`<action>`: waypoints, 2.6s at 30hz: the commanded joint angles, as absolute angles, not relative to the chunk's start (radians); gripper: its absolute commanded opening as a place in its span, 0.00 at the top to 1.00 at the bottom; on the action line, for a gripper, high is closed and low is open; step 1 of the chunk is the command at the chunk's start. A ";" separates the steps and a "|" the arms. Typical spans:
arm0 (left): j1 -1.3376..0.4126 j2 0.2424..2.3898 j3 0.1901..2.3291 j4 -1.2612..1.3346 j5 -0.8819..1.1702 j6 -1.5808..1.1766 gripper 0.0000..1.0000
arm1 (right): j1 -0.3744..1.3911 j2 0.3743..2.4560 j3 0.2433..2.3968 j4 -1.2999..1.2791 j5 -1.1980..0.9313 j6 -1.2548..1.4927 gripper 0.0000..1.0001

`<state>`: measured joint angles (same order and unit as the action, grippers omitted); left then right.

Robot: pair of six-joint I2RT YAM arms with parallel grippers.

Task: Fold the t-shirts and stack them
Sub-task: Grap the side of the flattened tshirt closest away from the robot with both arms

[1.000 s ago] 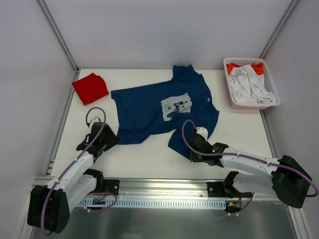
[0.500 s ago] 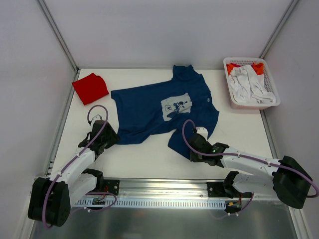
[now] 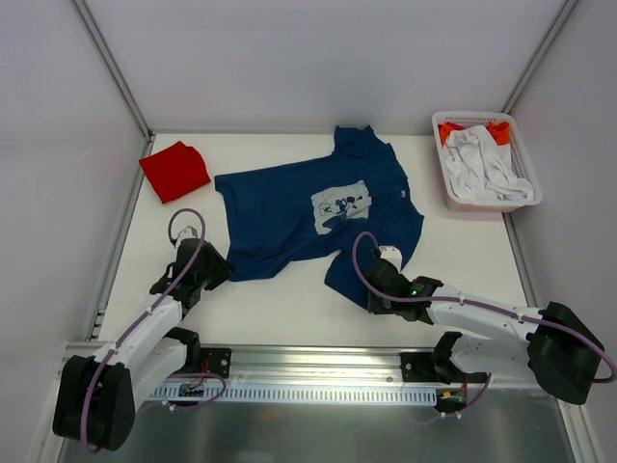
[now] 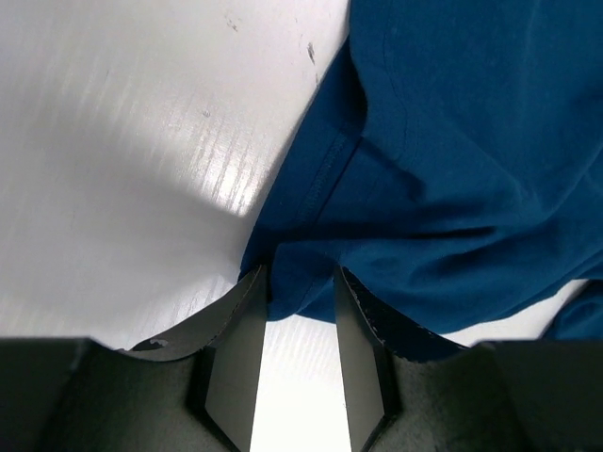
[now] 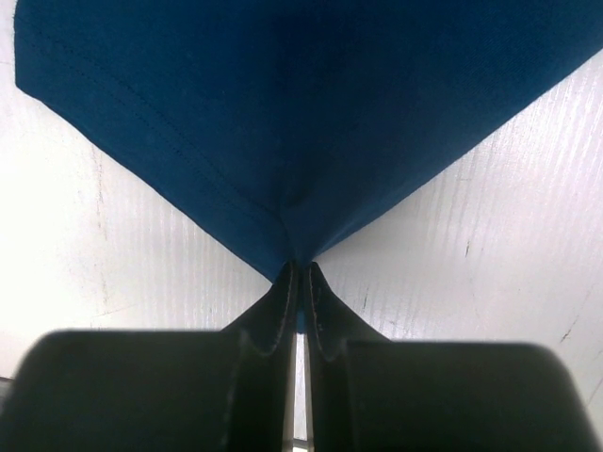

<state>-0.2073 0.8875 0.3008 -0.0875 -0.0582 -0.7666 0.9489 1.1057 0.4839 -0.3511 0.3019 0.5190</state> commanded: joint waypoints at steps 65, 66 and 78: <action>-0.143 0.529 0.629 -0.581 -0.170 -0.732 1.00 | 0.674 0.618 0.704 -0.701 0.624 0.357 1.00; -0.143 0.525 0.638 -0.586 -0.175 -0.733 1.00 | 0.667 0.617 0.715 -0.701 0.624 0.350 1.00; -0.137 0.557 0.663 -0.603 -0.186 -0.741 1.00 | 0.592 0.649 0.775 -0.698 0.606 0.264 1.00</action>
<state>-0.1543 0.5423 0.6254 -0.5861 -0.1528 -0.7433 0.6067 0.6369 0.7193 -0.6930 0.5938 0.3088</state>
